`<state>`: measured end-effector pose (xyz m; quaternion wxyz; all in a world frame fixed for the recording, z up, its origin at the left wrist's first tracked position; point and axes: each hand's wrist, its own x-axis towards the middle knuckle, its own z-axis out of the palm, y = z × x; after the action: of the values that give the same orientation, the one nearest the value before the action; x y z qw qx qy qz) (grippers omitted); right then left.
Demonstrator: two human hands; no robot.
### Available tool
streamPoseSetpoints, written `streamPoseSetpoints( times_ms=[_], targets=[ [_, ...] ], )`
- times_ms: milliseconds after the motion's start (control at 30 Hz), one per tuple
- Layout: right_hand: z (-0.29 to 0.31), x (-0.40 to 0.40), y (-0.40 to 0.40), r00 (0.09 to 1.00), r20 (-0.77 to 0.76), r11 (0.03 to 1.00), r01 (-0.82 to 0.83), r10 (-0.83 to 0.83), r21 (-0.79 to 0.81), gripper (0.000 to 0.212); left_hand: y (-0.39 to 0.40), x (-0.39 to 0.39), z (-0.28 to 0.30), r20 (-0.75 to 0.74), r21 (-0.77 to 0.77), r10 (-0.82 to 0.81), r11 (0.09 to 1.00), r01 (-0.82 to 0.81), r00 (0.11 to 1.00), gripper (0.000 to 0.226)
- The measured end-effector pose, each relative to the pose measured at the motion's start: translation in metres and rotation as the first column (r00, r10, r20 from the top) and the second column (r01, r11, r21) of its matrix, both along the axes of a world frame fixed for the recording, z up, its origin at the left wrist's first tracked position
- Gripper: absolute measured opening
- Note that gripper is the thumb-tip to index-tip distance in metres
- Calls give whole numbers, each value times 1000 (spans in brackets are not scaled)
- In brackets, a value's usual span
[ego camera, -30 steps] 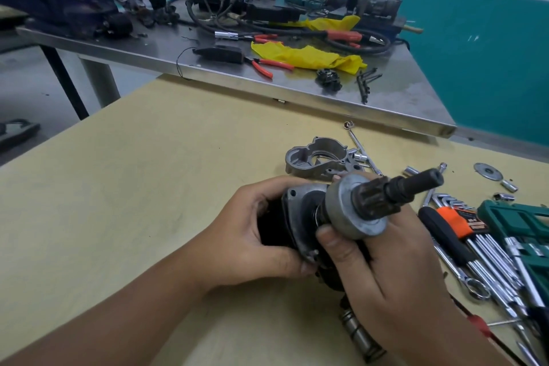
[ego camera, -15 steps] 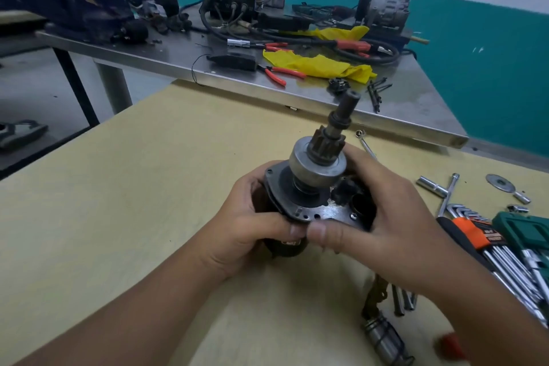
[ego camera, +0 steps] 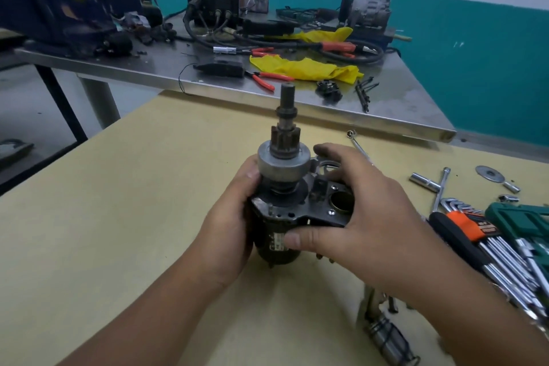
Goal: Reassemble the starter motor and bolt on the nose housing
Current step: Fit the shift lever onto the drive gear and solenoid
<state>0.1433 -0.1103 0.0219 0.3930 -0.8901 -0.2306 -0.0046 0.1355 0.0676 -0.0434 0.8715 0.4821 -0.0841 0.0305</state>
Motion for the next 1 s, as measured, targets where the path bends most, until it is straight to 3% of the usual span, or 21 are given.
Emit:
streamPoseSetpoints(
  times_ms=[133,367,467,600,733,867,1000],
  targets=[
    [-3,1,-3,1000,17,999,-10,9,42,109,-2,1,-1,40,9,68,998,-69,997,37],
    [-32,-10,-6,996,62,888,35,-71,459,86,-8,-2,1,98,78,109,990,-117,989,52],
    [-42,-19,3,981,81,863,112,-173,492,83,-15,-1,-1,89,71,221,971,-227,971,39],
    [-46,-27,13,967,110,854,147,-230,499,87,-20,-1,0,-33,39,289,957,-287,957,53],
    [-33,-14,2,991,95,896,48,-99,441,84,-13,3,-6,26,91,268,959,-269,963,37],
    [-31,-9,1,993,102,899,4,-54,439,80,-12,3,-6,20,-53,178,983,-177,984,38],
    [-36,-11,2,987,140,895,5,-75,447,73,-19,0,-5,-70,-84,141,986,-147,988,70]
  ],
)
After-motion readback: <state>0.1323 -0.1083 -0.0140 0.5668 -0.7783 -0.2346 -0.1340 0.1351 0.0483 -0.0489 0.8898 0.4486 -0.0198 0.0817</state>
